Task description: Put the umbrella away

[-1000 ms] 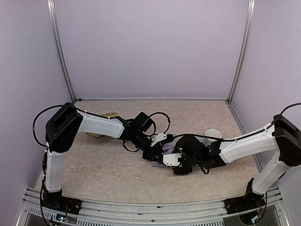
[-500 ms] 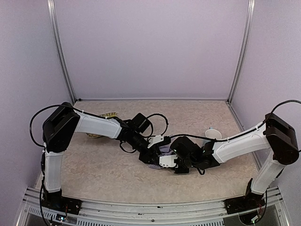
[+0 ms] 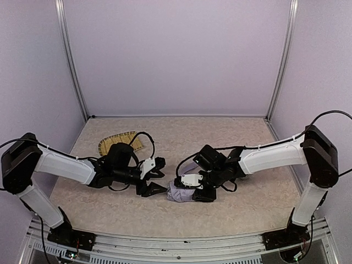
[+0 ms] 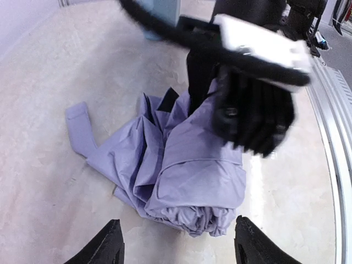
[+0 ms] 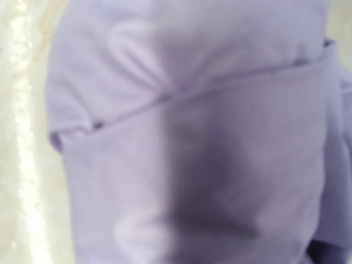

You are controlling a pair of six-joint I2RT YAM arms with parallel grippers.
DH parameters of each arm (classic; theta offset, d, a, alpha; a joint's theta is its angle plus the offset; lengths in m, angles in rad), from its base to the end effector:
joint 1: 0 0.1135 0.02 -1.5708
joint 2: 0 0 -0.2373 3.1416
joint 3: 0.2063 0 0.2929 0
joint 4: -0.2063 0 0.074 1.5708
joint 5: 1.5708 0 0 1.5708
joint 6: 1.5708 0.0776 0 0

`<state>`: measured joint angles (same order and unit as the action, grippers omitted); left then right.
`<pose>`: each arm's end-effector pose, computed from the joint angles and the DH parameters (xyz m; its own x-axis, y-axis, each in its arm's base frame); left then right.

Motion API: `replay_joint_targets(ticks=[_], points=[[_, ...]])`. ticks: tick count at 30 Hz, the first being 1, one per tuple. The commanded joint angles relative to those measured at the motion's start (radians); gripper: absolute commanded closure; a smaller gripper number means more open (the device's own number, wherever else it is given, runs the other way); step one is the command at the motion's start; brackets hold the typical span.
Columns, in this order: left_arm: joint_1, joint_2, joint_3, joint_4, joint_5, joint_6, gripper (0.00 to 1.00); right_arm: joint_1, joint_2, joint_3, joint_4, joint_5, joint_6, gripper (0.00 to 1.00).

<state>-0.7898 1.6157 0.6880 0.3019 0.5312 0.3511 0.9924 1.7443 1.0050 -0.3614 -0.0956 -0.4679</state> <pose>0.2289 -0.2868 0.0746 -0.0772 0.4991 -0.8631 0.9882 0.1531 0.0001 0.2025 0.3237 0.0636 -0.0484 -0.8954 -0.4427 -0.9848 0.1167 -0.1283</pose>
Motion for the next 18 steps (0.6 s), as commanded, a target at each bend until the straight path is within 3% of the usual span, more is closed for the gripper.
replay_joint_targets(ticks=[1, 7, 18], points=[[-0.039, -0.124, -0.112, 0.231, -0.080, 0.061, 0.36, -0.049, 0.147, 0.052, -0.369, -0.296, 0.086, 0.84], [-0.206, -0.125, -0.092, 0.057, -0.275, 0.245, 0.36, -0.125, 0.279, 0.137, -0.499, -0.564, 0.037, 0.79], [-0.293, 0.152, 0.069, -0.043, -0.539, 0.374, 0.31, -0.190, 0.448, 0.245, -0.543, -0.599, -0.022, 0.78]])
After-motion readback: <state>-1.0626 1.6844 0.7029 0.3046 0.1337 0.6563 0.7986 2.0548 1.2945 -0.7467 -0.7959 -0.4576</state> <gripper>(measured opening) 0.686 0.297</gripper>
